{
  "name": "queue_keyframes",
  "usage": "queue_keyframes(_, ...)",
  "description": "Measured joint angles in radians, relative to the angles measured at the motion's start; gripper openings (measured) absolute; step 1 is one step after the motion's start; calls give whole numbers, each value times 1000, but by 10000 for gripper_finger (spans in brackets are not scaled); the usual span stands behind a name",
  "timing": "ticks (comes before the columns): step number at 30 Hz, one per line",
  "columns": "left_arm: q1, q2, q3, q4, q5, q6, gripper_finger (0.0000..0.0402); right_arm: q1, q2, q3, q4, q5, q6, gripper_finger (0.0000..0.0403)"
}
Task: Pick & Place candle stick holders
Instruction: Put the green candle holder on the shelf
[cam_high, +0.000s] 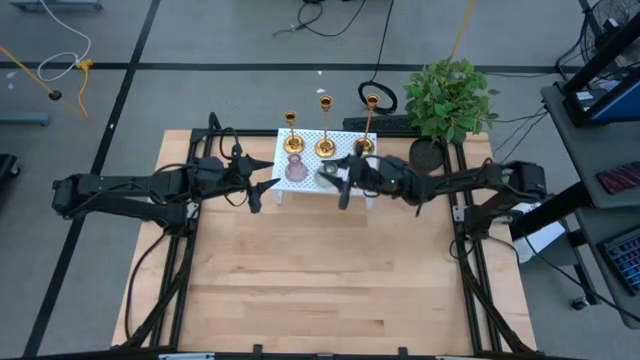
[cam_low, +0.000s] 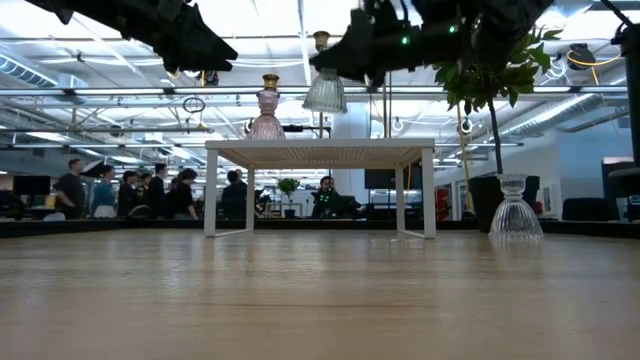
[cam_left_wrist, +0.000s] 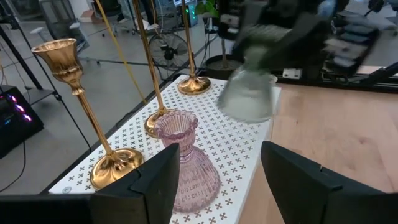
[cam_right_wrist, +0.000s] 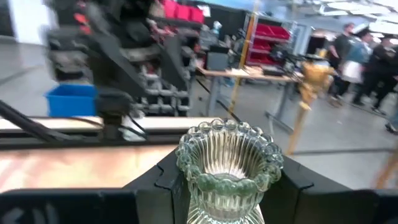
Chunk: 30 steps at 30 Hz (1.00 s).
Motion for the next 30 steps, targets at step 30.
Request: queue_keyframes(30,0,0,0,-1,0,0,232,-93,151,-1,57,-55,52,182)
